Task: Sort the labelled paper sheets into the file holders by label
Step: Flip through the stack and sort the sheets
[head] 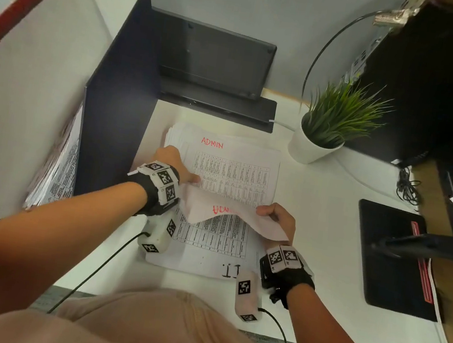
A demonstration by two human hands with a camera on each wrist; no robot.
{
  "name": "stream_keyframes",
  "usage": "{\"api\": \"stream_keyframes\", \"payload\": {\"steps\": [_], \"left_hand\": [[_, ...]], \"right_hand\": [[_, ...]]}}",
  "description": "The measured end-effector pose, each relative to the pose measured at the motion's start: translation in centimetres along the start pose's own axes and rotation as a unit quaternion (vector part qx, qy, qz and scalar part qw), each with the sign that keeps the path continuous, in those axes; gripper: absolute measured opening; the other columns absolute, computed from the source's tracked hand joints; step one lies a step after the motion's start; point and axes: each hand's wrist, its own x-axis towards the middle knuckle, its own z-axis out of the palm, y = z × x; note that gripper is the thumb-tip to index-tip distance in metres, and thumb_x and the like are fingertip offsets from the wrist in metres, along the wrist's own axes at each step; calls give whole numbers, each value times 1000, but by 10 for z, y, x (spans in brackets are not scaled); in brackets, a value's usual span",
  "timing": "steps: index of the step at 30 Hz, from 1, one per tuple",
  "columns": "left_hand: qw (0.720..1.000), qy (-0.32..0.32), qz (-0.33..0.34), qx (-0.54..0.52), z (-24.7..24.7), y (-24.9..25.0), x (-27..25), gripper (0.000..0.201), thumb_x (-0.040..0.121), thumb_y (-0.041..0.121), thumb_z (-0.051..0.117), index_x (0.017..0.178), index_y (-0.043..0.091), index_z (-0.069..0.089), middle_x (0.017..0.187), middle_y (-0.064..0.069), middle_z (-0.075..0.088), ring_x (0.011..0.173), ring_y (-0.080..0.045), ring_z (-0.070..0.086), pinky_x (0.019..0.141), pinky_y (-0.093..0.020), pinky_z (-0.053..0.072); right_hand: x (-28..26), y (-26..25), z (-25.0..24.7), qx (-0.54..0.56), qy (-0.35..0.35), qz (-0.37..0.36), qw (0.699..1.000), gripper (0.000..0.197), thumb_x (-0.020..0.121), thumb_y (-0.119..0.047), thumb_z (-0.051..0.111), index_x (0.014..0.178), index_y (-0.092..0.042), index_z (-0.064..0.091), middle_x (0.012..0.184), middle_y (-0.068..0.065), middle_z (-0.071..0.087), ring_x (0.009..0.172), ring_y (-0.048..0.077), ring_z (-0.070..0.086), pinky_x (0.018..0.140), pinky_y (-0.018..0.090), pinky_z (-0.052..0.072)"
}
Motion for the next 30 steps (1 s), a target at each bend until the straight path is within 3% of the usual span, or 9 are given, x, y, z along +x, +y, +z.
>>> {"api": "stream_keyframes", "payload": {"steps": [2,5,9,14,18,21,24,26,30], "left_hand": [[1000,18,-10,-7,2,2,-3,48,63,40,83,75,9,49,73,-5,52,64,-19,52,45,-24,38],[1000,3,-11,6,2,6,-6,43,68,36,80,80,8,50,68,-3,49,62,-18,50,49,-25,41],[999,-34,-18,-19,0,6,-7,42,74,39,75,73,10,44,74,-4,51,65,-18,50,49,-22,36],[993,15,-45,-107,-3,0,-8,43,76,36,74,99,1,64,100,-10,67,89,-24,63,66,-27,48],[986,48,-10,-160,1,-4,-10,23,81,20,71,88,-2,68,93,-14,67,83,-24,61,72,-26,46],[983,64,42,-166,3,-9,-14,18,86,14,65,95,-2,67,94,-16,65,83,-23,58,77,-25,44],[965,92,101,-224,3,-12,-22,38,87,10,62,124,4,56,80,-7,65,72,-13,60,74,-23,48],[952,116,155,-236,2,-12,-29,34,88,10,60,122,6,59,80,-5,64,69,-10,57,76,-27,52],[927,91,190,-309,0,-13,-36,15,94,9,49,102,5,62,100,-13,65,88,-24,59,78,-32,50]], "right_hand": [[-3,-1,0,-45,-2,-51,998,52,73,20,53,41,-20,62,72,11,57,71,25,52,70,30,47],[-4,-1,1,-105,3,-85,991,36,71,23,59,57,-10,60,73,9,59,68,19,54,60,15,51],[-3,0,2,-68,12,-46,997,42,71,24,55,49,-12,60,86,18,59,83,30,55,82,40,51],[-3,1,1,-164,22,-76,983,27,72,18,63,61,-7,58,78,11,61,75,22,57,64,17,51],[0,2,0,-240,41,-113,963,32,73,-1,73,56,-19,53,63,2,59,62,14,53,56,16,44],[4,1,0,-250,45,-120,960,32,71,-4,77,56,-14,51,60,7,57,60,19,50,54,25,42],[5,-3,1,-251,57,-88,962,22,68,-7,81,84,0,66,81,16,69,71,23,60,64,32,51],[6,-6,1,-259,60,-82,960,34,68,-9,81,97,-2,66,94,17,70,82,27,66,73,34,55],[5,-15,3,-240,53,-97,964,42,67,-1,80,98,-8,53,103,20,67,87,32,66,78,45,56]]}}
